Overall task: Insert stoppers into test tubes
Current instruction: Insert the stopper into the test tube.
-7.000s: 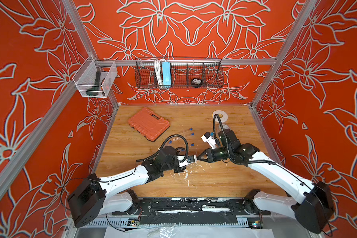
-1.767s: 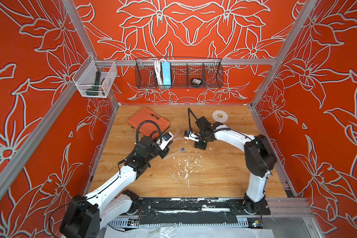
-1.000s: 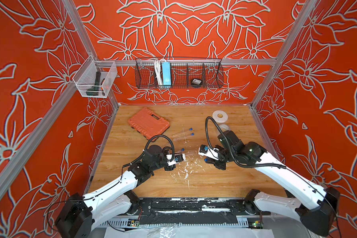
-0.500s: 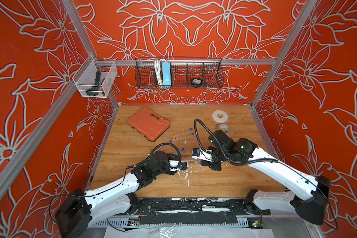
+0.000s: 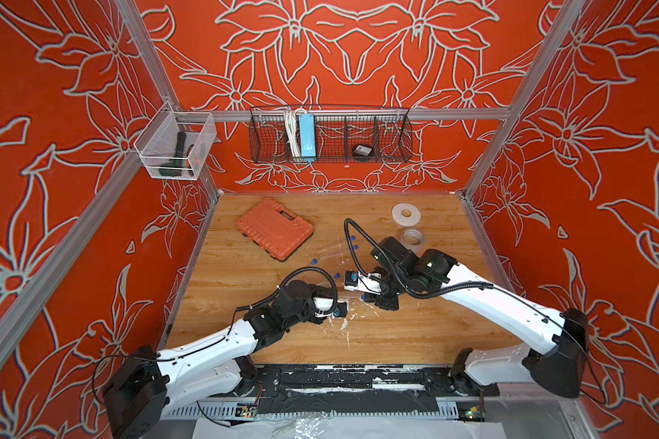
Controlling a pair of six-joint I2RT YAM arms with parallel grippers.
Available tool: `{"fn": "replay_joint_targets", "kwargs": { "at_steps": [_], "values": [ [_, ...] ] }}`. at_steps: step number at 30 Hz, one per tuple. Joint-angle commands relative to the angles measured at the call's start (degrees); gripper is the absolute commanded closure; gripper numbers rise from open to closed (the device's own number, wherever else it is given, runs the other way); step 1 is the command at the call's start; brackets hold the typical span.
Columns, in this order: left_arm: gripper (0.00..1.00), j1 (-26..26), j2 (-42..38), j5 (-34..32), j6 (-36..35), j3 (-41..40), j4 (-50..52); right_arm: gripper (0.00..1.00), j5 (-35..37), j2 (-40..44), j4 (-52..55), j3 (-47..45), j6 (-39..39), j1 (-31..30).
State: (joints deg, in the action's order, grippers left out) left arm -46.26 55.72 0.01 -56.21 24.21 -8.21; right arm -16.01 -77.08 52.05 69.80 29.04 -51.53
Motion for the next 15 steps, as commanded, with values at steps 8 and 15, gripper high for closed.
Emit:
{"fn": "replay_joint_targets", "kwargs": {
  "at_steps": [8,15],
  "values": [
    [1.00,-0.89,0.07,0.25,-1.05,-0.52,-0.32,0.86,1.33,-2.88,-0.09,3.52,0.67,-0.94],
    [1.00,-2.43,-0.09,-0.29,-1.99,-0.62,-0.32,0.86,0.97,-5.92,0.32,6.13,0.23,-1.21]
  ]
}}
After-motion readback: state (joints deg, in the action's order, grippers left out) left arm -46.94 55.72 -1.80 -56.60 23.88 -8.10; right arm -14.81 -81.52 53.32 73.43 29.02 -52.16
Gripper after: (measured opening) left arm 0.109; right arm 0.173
